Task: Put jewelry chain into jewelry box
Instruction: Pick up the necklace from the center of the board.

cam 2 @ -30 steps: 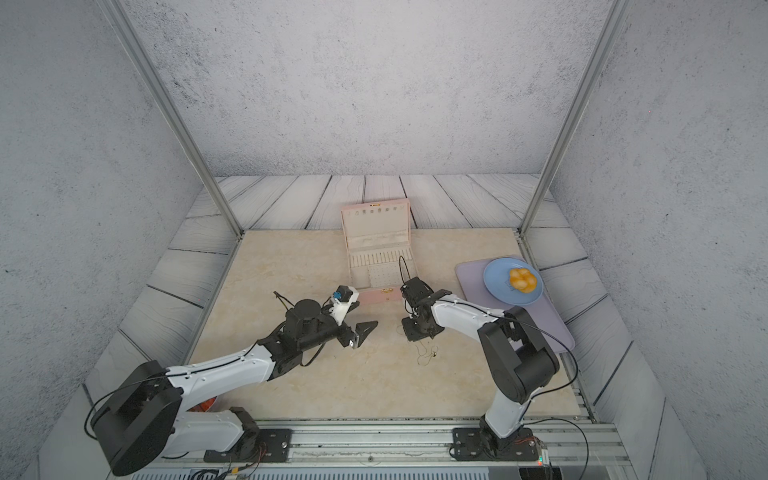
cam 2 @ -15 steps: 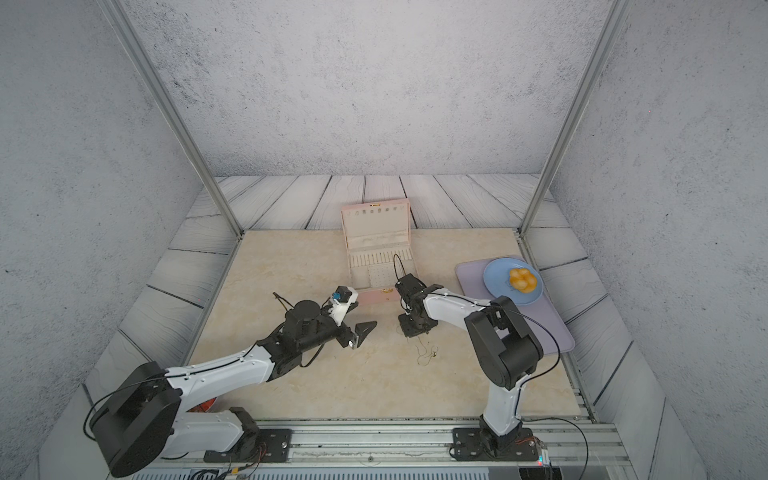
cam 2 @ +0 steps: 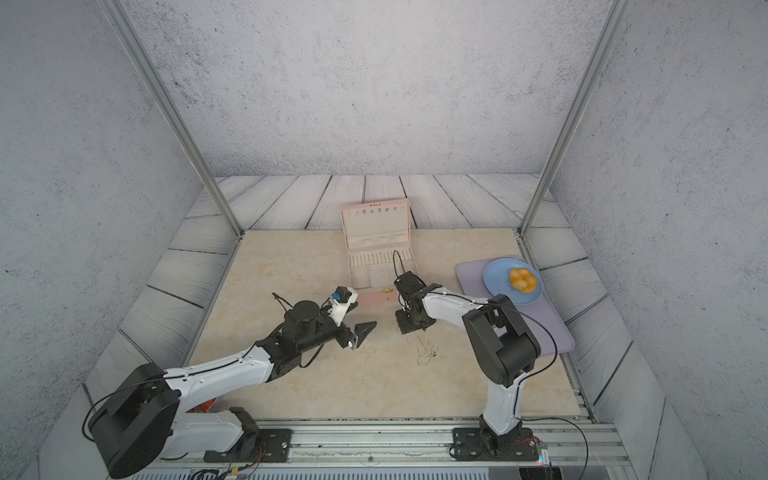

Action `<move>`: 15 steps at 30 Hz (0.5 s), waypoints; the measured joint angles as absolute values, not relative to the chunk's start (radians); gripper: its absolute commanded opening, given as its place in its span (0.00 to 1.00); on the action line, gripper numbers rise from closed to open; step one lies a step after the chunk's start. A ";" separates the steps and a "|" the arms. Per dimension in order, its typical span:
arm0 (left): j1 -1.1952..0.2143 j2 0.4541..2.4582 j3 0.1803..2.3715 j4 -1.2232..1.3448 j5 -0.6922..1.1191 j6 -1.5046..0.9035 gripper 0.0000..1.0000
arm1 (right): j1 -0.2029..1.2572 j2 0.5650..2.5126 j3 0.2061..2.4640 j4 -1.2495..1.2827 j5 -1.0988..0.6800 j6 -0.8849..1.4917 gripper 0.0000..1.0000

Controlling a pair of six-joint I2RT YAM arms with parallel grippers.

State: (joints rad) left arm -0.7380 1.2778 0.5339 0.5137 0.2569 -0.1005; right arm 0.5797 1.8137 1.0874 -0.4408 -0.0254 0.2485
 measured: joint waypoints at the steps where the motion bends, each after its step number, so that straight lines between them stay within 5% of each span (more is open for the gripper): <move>1: -0.738 1.282 0.534 0.515 0.258 -0.098 0.92 | 0.580 1.799 1.065 -0.420 -0.033 0.245 0.00; 15: -0.738 1.439 0.549 0.581 0.279 -0.093 0.92 | 0.582 1.625 0.916 -0.265 -0.088 0.223 0.00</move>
State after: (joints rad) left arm -0.7380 1.4391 0.5491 0.5808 0.2787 -0.0933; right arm 0.5816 1.6245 0.9165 -0.2649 -0.0883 0.2234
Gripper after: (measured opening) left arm 0.922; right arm 0.043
